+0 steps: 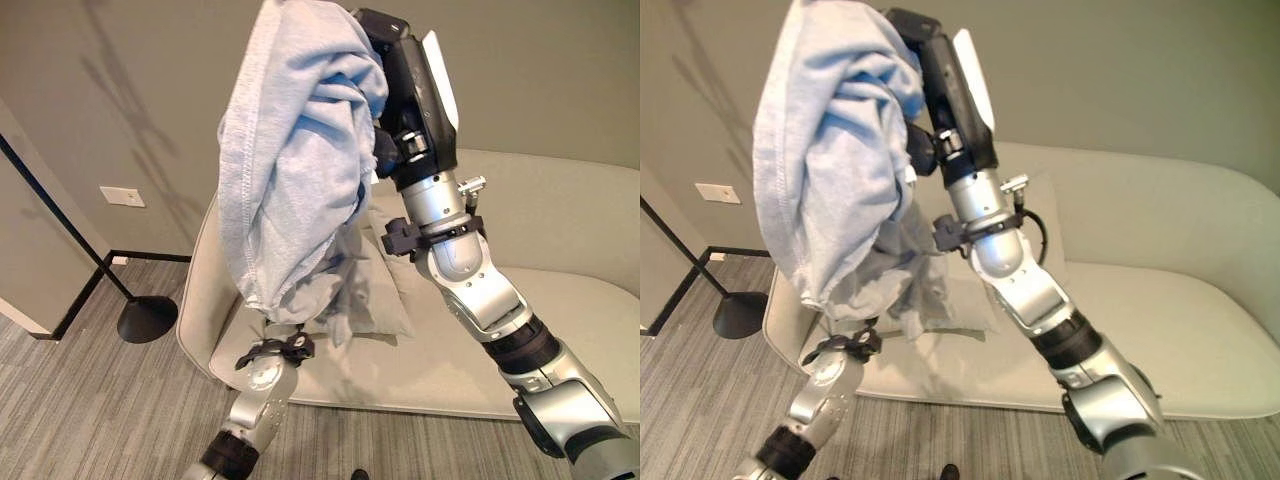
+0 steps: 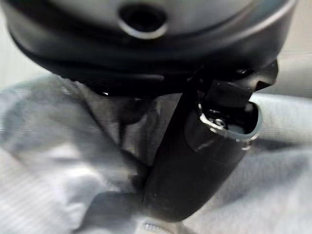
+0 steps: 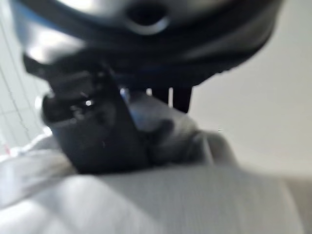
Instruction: Hang the clothes on the sofa on the clothes rack.
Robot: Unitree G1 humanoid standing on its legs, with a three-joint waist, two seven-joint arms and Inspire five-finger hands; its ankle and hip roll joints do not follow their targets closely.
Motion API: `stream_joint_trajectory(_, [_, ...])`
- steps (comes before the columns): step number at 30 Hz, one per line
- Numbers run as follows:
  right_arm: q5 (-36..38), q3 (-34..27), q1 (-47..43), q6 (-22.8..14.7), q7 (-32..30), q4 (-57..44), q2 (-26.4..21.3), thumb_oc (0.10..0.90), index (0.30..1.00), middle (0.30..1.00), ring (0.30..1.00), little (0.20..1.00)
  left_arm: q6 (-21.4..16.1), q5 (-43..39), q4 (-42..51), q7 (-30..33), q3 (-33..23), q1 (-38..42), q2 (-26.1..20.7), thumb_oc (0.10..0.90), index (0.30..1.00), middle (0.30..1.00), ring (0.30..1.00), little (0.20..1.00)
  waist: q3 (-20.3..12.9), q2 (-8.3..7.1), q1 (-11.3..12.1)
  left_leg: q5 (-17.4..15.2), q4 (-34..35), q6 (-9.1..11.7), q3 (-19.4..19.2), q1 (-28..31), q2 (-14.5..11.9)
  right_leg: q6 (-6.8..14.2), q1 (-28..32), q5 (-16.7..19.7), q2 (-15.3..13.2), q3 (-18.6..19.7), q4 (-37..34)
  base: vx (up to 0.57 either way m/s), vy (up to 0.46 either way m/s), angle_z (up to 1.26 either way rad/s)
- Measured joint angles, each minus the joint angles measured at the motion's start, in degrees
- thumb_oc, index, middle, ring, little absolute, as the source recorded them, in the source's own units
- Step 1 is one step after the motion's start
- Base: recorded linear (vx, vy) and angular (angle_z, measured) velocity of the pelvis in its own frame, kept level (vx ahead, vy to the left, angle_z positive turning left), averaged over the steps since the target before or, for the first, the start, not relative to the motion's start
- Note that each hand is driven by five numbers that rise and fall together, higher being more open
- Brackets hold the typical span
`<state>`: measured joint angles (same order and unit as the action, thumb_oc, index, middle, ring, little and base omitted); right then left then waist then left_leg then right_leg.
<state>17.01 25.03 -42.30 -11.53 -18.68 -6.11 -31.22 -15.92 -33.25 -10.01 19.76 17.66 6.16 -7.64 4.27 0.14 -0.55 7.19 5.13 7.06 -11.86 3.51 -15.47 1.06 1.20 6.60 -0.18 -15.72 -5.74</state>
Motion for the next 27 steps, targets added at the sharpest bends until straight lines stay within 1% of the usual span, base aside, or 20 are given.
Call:
stream_joint_trajectory(1, [-0.02, -0.75, 1.02, -0.09, 0.87, -0.46, -0.79, 0.4, 0.3, 0.3, 0.3, 0.3, 0.03, 1.11, 0.32, -0.05, -2.06, -0.89, -0.86, 0.4, 0.3, 0.3, 0.3, 0.3, 0.03, 0.08, 0.67, -0.06, 0.01, -0.08, 0.16, -0.19, 0.02, 0.14, -0.06, -0.09, -0.03, -0.24, 0.1, 0.01, 0.025, 0.07])
stream_joint_trajectory(3, [-0.02, -2.63, 4.4, -0.26, 2.29, -1.9, -4.68, 0.4, 0.3, 0.3, 0.3, 0.3, -0.06, 3.92, 3.96, 0.8, -5.34, -5.13, -2.5, 0.4, 0.3, 0.3, 0.3, 0.3, 0.11, 0.26, 1.74, -0.36, 0.02, -0.53, 0.75, -0.76, 0.17, 0.24, -0.21, -0.17, -0.2, -0.83, -0.23, -0.01, 0.07, 0.15])
stream_joint_trajectory(5, [-0.03, -4.32, 7.03, -0.55, 3.55, -2.5, -6.84, 0.4, 0.3, 0.3, 0.3, 0.3, -0.07, 6.58, 6.37, 0.51, -7.3, -8.01, -3.81, 0.4, 0.3, 0.3, 0.3, 0.3, 0.21, 0.48, 2.57, -0.41, 0.04, -0.6, 1.73, -1.44, 0.37, 0.42, -0.24, -0.31, -0.41, -1.48, -0.23, -0.04, 0.079, 0.23])
stream_joint_trajectory(6, [-0.05, -6.22, 10.16, -0.57, 4.73, -2.95, -9.48, 0.4, 0.3, 0.3, 0.3, 0.3, -0.42, 9.3, 9.21, 0.25, -9.5, -11.38, -5.43, 0.4, 0.3, 0.3, 0.3, 0.3, 0.35, 0.96, 3.42, -0.34, 0.01, -0.53, 2.33, -2.36, 0.71, 0.52, -0.81, -0.28, -0.79, -2.21, -0.21, -0.07, 0.125, 0.27])
stream_joint_trajectory(8, [-0.17, -8.08, 13.26, -0.81, 5.81, -3.18, -10.53, 0.4, 0.3, 0.3, 0.3, 0.3, -0.62, 11.9, 9.44, -0.5, -10.96, -12.3, -6.17, 0.4, 0.3, 0.3, 0.3, 0.3, 0.6, 1.66, 4.83, -0.03, 0.0, -0.08, 3.19, -3.33, 1.33, 0.65, -1.34, -0.2, -1.41, -3.0, 0.1, -0.05, 0.108, 0.26])
stream_joint_trajectory(11, [-0.25, -10.51, 20.38, -1.24, 7.14, -3.31, -10.1, 0.4, 0.3, 0.3, 0.3, 0.3, -0.62, 17.3, 10.15, -0.57, -12.9, -14.2, -6.91, 0.4, 0.3, 0.3, 0.3, 0.3, 1.0, 2.87, 6.33, -0.04, 0.01, -0.07, 4.73, -4.48, 2.24, 1.23, -1.39, 0.14, -3.0, -4.49, 0.12, -0.03, 0.203, 0.32])
stream_joint_trajectory(13, [-1.07, -13.75, 26.49, -2.11, 8.0, -3.3, -9.64, 0.4, 0.3, 0.3, 0.3, 0.3, -0.95, 21.54, 10.25, -0.75, -13.72, -15.13, -8.71, 0.4, 0.3, 0.3, 0.3, 0.3, 1.17, 2.68, 7.01, -0.49, -0.01, -0.09, 5.13, -4.83, 2.81, 1.39, -1.18, 0.19, -3.95, -5.23, 0.13, -0.07, 0.286, 0.26])
stream_joint_trajectory(14, [-2.16, -14.83, 30.73, -1.96, 8.36, -3.18, -8.32, 0.4, 0.3, 0.3, 0.3, 0.3, -1.36, 23.96, 10.29, -0.75, -14.16, -15.45, -10.01, 0.4, 0.3, 0.3, 0.3, 0.3, 1.88, 2.0, 6.99, -1.08, -1.05, 0.26, 4.99, -4.91, 3.49, 1.43, -0.77, 0.47, -5.23, -5.21, 0.14, -0.14, 0.548, 0.08])
stream_joint_trajectory(15, [-2.79, -16.14, 33.41, -1.99, 8.63, -3.21, -6.06, 0.4, 0.3, 0.3, 0.3, 0.3, -1.52, 25.69, 10.21, -0.75, -14.26, -15.33, -11.41, 0.4, 0.3, 0.3, 0.3, 0.3, 2.98, 0.38, 6.93, -3.98, -4.04, 0.5, 4.57, -5.78, 2.9, 1.23, -0.58, 0.63, -6.33, -4.66, 0.19, -0.15, 0.626, -0.01])
stream_joint_trajectory(17, [-3.07, -18.07, 38.01, -1.93, 8.76, -3.12, -1.05, 0.4, 0.3, 0.3, 0.3, 0.3, -1.74, 29.62, 10.2, -0.75, -14.19, -15.07, -14.12, 0.4, 0.3, 0.3, 0.3, 0.3, 3.8, -0.81, 5.73, -5.54, -8.27, 4.91, 4.57, -6.66, -2.87, 1.81, -0.4, 0.99, -7.72, -4.67, 0.2, -0.09, 0.437, -0.01])
stream_joint_trajectory(18, [-3.1, -19.09, 40.04, -1.93, 8.85, -3.12, 0.39, 0.4, 0.3, 0.3, 0.3, 0.3, -1.73, 30.96, 10.14, -0.75, -13.9, -14.69, -14.11, 0.4, 0.3, 0.3, 0.3, 0.3, 4.28, -0.92, 4.82, -5.59, -8.9, 6.7, 4.54, -6.64, -5.92, 2.8, -0.24, 1.15, -8.33, -4.71, 0.24, -0.06, 0.324, 0.17])
stream_joint_trajectory(19, [-3.17, -20.1, 42.16, -1.69, 8.94, -2.87, 0.54, 0.4, 0.3, 0.3, 0.3, 0.3, -1.96, 31.76, 9.68, -0.72, -13.02, -14.1, -13.57, 0.4, 0.3, 0.3, 0.3, 0.3, 5.51, -0.71, 3.16, -5.5, -8.36, 7.33, 5.19, -6.24, -8.35, 4.13, 0.58, 1.62, -9.5, -5.0, 0.35, -0.13, 0.77, 0.42])
stream_joint_trajectory(20, [-3.25, -25.3, 46.61, -1.46, 9.6, -2.59, 0.85, 0.4, 0.3, 0.3, 0.3, 0.3, -2.39, 33.6, 7.18, -1.05, -8.7, -11.6, -10.87, 0.4, 0.3, 0.3, 0.3, 0.3, 5.75, 1.46, 1.38, -4.98, -8.21, 8.41, 7.05, -6.46, -9.79, 7.51, 0.51, 1.2, -13.05, -4.75, 2.04, -0.07, 0.451, 0.44])
stream_joint_trajectory(21, [-3.23, -26.05, 47.12, -1.12, 9.56, -2.35, 0.81, 0.4, 0.3, 0.3, 0.3, 0.3, -2.37, 33.87, 7.18, -1.33, -7.77, -11.6, -10.46, 0.4, 0.3, 0.3, 0.3, 0.3, 5.6, 2.1, 0.88, -4.93, -7.54, 8.37, 7.78, -6.15, -9.68, 8.52, 0.47, 1.7, -13.63, -4.53, 1.97, -0.11, 0.744, 0.18])
stream_joint_trajectory(22, [-3.23, -27.67, 47.64, -0.89, 9.21, -1.73, 1.03, 0.4, 0.3, 0.3, 0.3, 0.3, -2.42, 34.19, 7.35, -1.61, -5.68, -11.38, -9.81, 0.4, 0.3, 0.3, 0.3, 0.3, 5.9, 3.09, 0.46, -4.64, -6.38, 8.43, 9.76, -4.86, -9.51, 10.54, 0.2, 2.84, -15.35, -3.94, 1.92, -0.03, 0.305, 0.01])
stream_joint_trajectory(23, [-3.41, -29.05, 47.52, -0.66, 8.17, 1.12, 3.01, 0.4, 0.3, 0.3, 0.3, 0.3, -2.45, 35.11, 6.02, -1.87, -2.31, -9.37, -10.0, 0.4, 0.3, 0.3, 0.3, 0.3, 6.38, 2.43, -1.97, -6.07, -5.26, 8.62, 11.57, -2.94, -4.86, 13.87, 1.33, 4.8, -19.99, -3.42, 1.53, -0.07, 0.492, 0.15])
stream_joint_trajectory(24, [-3.37, -29.76, 50.11, 0.67, 7.66, 1.15, 6.83, 0.4, 0.3, 0.3, 0.3, 0.3, -1.62, 35.08, 3.96, -2.0, -0.8, -6.81, -10.46, 0.4, 0.3, 0.3, 0.3, 0.3, 7.3, -1.51, -1.66, -6.23, -9.04, 7.98, 11.09, -4.67, -0.41, 12.51, 1.41, 8.25, -24.21, -3.56, 1.63, -0.07, 0.534, 0.53])
stream_joint_trajectory(25, [-4.07, -29.26, 52.58, 1.56, 7.74, 1.09, 8.93, 0.4, 0.3, 0.3, 0.3, 0.3, -0.78, 34.94, 3.24, -2.36, 0.13, -6.31, -11.2, 0.4, 0.3, 0.3, 0.3, 0.3, 7.21, -2.76, -1.46, -9.77, -13.43, 7.57, 11.63, -7.29, 1.62, 8.55, 1.71, 11.74, -25.73, -4.0, 2.16, -0.07, 0.533, 0.56])
stream_joint_trajectory(26, [-5.01, -29.87, 55.03, 2.78, 7.64, -0.6, 11.14, 0.4, 0.3, 0.3, 0.3, 0.3, 0.21, 34.95, 3.04, -2.9, 1.59, -5.7, -12.35, 0.4, 0.3, 0.3, 0.3, 0.3, 7.57, -3.55, -0.65, -10.59, -17.17, 6.0, 11.62, -9.64, 3.24, 6.78, 1.88, 13.25, -27.44, -4.51, 3.55, -0.07, 0.528, 0.67])
stream_joint_trajectory(27, [-5.35, -29.43, 56.38, 3.18, 7.31, -1.16, 12.02, 0.4, 0.3, 0.3, 0.3, 0.3, 0.28, 35.32, 2.85, -4.08, 2.05, -6.14, -13.05, 0.4, 0.3, 0.3, 0.3, 0.3, 7.39, -3.64, -0.67, -11.57, -17.45, 4.94, 12.63, -8.98, 3.57, 7.08, 1.42, 12.22, -28.64, -4.75, 6.01, -0.08, 0.372, 0.39])
